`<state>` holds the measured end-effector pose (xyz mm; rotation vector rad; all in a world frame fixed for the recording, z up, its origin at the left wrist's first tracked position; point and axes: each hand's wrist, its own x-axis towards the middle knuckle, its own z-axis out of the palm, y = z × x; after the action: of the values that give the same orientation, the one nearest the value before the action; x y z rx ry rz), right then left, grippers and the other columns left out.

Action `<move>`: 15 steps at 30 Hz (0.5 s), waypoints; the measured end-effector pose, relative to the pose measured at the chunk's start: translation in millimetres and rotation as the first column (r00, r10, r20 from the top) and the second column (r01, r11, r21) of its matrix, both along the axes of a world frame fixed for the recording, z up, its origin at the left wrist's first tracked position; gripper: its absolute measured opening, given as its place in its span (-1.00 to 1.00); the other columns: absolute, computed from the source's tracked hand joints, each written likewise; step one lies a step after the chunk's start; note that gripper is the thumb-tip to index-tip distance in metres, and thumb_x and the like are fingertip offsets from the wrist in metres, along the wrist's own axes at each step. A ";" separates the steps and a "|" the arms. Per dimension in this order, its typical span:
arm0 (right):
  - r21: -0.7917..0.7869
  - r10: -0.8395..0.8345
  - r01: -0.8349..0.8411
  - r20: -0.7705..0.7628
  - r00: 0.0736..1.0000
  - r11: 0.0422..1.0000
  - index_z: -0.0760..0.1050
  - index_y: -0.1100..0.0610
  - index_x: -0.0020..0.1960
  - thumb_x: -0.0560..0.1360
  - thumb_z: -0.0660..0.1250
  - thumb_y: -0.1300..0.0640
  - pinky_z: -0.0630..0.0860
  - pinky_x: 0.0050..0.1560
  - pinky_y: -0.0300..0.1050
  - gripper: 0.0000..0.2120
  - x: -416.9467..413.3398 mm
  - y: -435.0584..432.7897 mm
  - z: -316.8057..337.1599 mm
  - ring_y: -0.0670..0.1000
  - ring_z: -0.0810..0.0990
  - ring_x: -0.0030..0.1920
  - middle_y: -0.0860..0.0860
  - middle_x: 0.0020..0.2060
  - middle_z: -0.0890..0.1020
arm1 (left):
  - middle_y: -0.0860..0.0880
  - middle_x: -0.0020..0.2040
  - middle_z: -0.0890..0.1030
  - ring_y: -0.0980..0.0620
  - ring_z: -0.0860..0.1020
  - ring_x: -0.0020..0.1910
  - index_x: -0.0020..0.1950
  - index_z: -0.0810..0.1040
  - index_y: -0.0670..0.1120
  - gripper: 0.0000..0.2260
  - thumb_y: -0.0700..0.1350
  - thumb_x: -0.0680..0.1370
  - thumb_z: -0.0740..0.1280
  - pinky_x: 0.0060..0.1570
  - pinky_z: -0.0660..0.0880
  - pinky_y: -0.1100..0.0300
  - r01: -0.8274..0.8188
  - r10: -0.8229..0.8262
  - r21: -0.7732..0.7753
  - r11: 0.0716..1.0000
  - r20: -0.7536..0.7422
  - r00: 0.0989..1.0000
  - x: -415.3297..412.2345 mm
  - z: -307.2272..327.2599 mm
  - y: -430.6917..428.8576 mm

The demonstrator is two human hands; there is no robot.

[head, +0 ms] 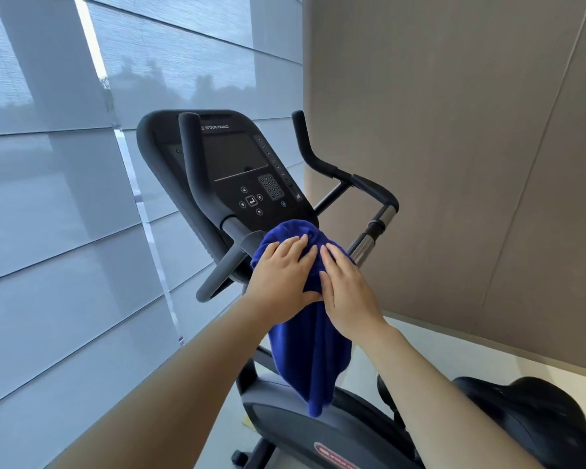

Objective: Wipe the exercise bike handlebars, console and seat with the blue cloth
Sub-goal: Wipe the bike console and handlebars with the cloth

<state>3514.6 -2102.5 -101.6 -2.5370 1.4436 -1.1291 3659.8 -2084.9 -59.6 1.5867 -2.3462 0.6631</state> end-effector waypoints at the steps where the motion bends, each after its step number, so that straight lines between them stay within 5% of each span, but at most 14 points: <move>1: 0.004 -0.008 0.008 0.009 1.000 1.000 0.12 0.15 0.49 0.64 0.01 0.07 0.22 0.42 -0.06 -0.55 0.2 2.0 -0.1 0.03 0.14 0.48 0.06 0.49 0.19 | -0.07 0.51 0.16 -0.04 0.10 0.48 0.50 0.15 -0.04 -0.30 0.27 0.47 0.22 0.40 0.01 0.07 0.003 -0.003 -0.001 1.000 -0.009 1.000 -0.7 -1.5 1.0; 5: 0.002 -0.010 0.009 0.072 0.997 1.000 0.19 0.15 0.47 0.63 0.04 0.10 0.23 0.36 -0.17 -0.58 0.0 3.4 -1.9 0.01 0.20 0.46 0.03 0.48 0.23 | -0.06 0.51 0.18 -0.03 0.11 0.47 0.49 0.18 -0.04 -0.37 0.20 0.48 0.18 0.39 0.00 0.08 0.025 -0.025 -0.001 1.000 -0.042 0.999 0.7 -1.8 0.5; 10: 0.004 0.021 -0.021 0.066 0.998 1.000 0.11 0.10 0.50 0.62 -0.09 -0.04 0.13 0.41 -0.16 -0.52 -2.6 -7.5 -7.9 -0.03 0.15 0.47 0.01 0.49 0.20 | -0.06 0.49 0.25 0.00 0.16 0.46 0.48 0.24 -0.05 -0.45 0.10 0.52 -0.09 0.39 0.04 0.12 0.055 -0.053 0.019 0.998 -0.097 0.994 1.8 4.7 -4.7; 15: -0.101 0.084 -0.078 0.054 0.995 0.992 0.15 0.11 0.49 0.63 -0.12 -0.06 0.16 0.40 -0.15 -0.51 -10.2 -26.5 -11.8 -0.04 0.24 0.43 0.02 0.45 0.30 | -0.03 0.39 0.39 0.00 0.29 0.38 0.45 0.29 -0.05 -0.55 0.08 0.62 -0.05 0.36 0.16 0.10 -0.011 0.010 -0.049 0.999 -0.017 1.000 -4.9 6.0 -18.4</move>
<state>3504.4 -2129.0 -113.4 -2.5770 1.2903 -1.2808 3654.9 -2103.3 -53.6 1.5789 -2.2934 0.7008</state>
